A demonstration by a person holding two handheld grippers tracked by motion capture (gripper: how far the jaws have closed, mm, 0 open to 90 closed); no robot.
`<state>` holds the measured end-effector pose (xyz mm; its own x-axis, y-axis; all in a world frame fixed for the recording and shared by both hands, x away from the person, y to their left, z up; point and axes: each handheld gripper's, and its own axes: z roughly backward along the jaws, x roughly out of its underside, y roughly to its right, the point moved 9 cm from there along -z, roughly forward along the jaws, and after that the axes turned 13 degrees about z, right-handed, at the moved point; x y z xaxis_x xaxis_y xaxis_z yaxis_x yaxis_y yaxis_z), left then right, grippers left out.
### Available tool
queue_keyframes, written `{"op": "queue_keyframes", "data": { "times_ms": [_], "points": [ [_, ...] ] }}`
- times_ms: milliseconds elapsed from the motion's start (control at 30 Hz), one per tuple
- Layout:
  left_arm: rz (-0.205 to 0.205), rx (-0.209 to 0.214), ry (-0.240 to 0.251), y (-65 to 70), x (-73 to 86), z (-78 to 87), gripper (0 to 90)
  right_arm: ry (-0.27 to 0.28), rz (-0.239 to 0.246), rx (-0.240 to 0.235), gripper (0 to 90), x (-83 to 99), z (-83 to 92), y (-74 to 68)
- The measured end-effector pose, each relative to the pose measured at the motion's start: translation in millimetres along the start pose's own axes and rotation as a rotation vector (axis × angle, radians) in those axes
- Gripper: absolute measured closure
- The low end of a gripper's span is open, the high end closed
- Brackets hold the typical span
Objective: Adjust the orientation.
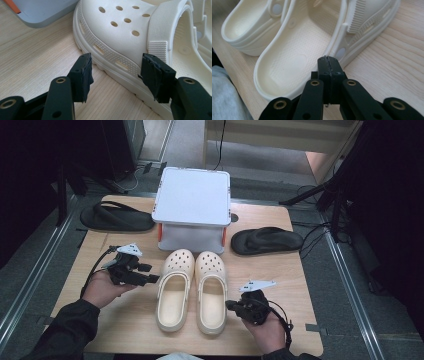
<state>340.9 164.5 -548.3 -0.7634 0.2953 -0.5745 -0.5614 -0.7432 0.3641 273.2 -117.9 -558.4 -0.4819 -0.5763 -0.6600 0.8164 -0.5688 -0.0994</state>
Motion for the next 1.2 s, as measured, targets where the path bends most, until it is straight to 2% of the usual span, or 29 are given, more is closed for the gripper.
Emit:
{"op": "queue_keyframes", "data": {
  "times_ms": [200,300,400,467,567,667,800,867,967,1100,1200],
  "points": [
    [-0.004,0.001,-0.005,1.1,0.8,-1.4,43.2,0.002,0.021,-0.012,90.0,-4.1,-5.3,-7.3],
    [-0.009,0.009,-0.013,3.2,1.8,-2.3,45.4,0.006,0.016,-0.018,90.0,-5.7,-7.3,-9.6],
    [-0.019,0.017,-0.02,5.1,2.9,-1.9,50.0,0.013,0.024,-0.027,90.0,-7.7,-9.6,-12.7],
    [-0.011,0.042,-0.02,8.1,3.0,-0.3,56.6,0.035,0.022,-0.044,90.0,-10.9,-7.8,-13.8],
    [-0.024,0.048,0.0,10.3,2.3,3.5,66.0,0.068,0.009,-0.012,90.0,-14.8,1.2,-6.4],
    [-0.017,0.054,0.004,10.1,4.7,4.0,74.2,0.07,-0.006,0.017,90.0,-14.6,3.6,5.9],
    [-0.001,0.052,-0.025,8.2,15.1,-2.2,80.4,0.064,-0.019,0.047,90.0,-15.8,-1.6,23.1],
    [-0.007,0.04,-0.048,6.9,19.9,-6.8,81.3,0.06,-0.035,0.048,90.0,-16.0,-6.8,29.6],
    [0.003,0.043,-0.055,6.7,22.4,-11.0,81.6,0.046,-0.039,0.066,90.0,-16.2,-13.4,36.1],
    [0.022,0.046,-0.05,5.0,22.9,-13.7,81.7,0.041,-0.033,0.072,90.0,-18.5,-19.5,39.2],
    [0.021,0.053,-0.056,5.6,24.4,-16.0,81.8,0.035,-0.029,0.074,90.0,-19.8,-23.4,40.5]
  ]
}}
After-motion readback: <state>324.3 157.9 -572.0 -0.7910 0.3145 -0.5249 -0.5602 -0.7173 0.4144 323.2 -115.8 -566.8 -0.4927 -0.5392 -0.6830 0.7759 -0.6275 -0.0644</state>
